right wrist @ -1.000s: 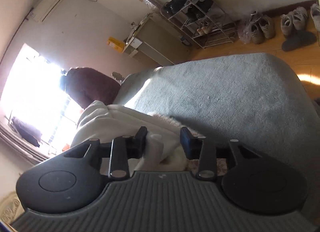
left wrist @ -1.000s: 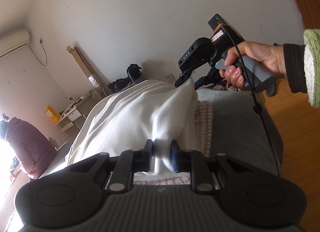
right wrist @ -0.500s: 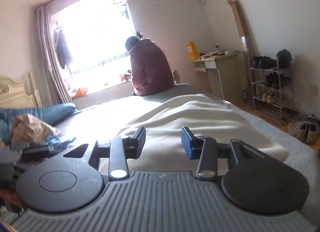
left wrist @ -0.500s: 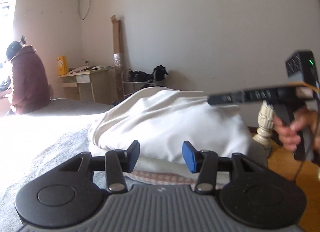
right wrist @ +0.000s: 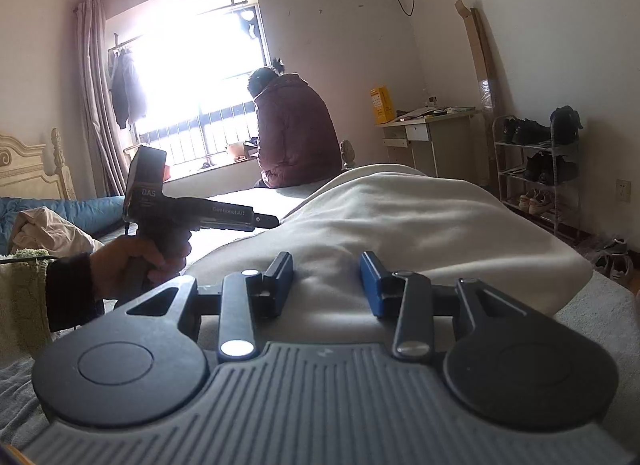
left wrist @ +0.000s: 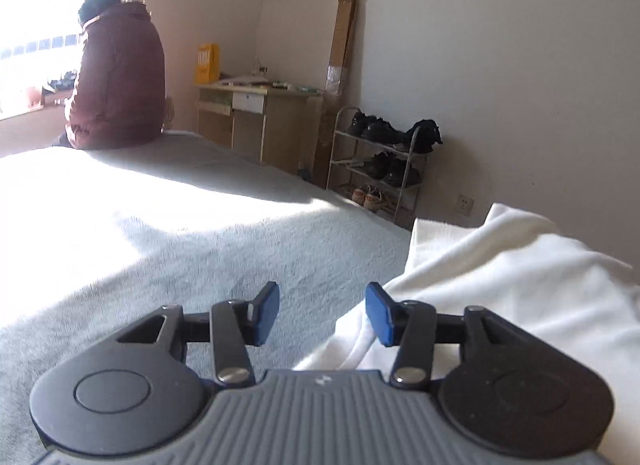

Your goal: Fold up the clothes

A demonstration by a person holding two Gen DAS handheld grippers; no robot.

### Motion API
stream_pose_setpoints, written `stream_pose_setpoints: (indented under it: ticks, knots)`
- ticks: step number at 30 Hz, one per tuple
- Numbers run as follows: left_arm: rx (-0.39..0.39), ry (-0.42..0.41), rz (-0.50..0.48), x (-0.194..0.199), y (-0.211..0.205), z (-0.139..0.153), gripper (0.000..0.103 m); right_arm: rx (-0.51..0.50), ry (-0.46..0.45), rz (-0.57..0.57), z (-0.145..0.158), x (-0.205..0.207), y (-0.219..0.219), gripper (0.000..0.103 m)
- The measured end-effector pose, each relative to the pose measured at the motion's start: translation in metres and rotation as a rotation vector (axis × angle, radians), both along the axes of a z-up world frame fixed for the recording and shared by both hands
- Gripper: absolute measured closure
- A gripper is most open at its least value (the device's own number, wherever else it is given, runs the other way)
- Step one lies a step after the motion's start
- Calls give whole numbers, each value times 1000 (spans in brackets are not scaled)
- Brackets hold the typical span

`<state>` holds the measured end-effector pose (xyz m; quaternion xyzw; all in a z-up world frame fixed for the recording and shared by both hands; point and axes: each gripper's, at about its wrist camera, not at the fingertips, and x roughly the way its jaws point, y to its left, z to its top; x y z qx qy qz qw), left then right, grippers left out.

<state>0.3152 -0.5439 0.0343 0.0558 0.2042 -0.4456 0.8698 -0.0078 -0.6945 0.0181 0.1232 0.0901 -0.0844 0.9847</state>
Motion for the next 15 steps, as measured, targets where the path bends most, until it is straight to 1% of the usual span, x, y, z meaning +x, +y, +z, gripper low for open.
stream_pose_setpoints:
  ticks: [2, 3, 4, 5, 6, 8, 9, 10, 12, 14, 15]
  knots:
    - [-73, -10, -107, -19, -5, 22, 58, 4, -7, 3, -2, -1, 0, 66]
    - [-92, -1, -173, -29, -14, 31, 58, 6, -11, 4, -3, -1, 0, 66]
    - [-90, 13, -242, -38, -28, 36, 57, 7, -17, 3, -4, -1, -1, 66]
    - [-74, 31, -310, -45, -44, 39, 57, 9, -23, 1, -5, -1, -1, 66]
    - [-35, 50, -362, -51, -64, 38, 57, 9, -28, 0, -7, -2, -2, 66]
    - [56, 82, -418, -58, -104, 31, 57, 0, -34, -5, -9, -3, 2, 66]
    - [98, 100, -407, -55, -123, 26, 57, 0, -33, -5, -10, -4, 2, 66]
    - [130, 119, -375, -49, -139, 22, 57, -1, -33, -6, -11, -6, 2, 66]
    - [187, 178, -287, -28, -163, 11, 58, -2, -33, -6, -12, -8, 3, 66]
    - [210, 225, -204, -8, -173, 6, 54, 2, -33, -12, -15, -11, 2, 66]
    - [218, 230, -151, 1, -176, 6, 55, 7, -35, -14, -17, -11, 1, 66]
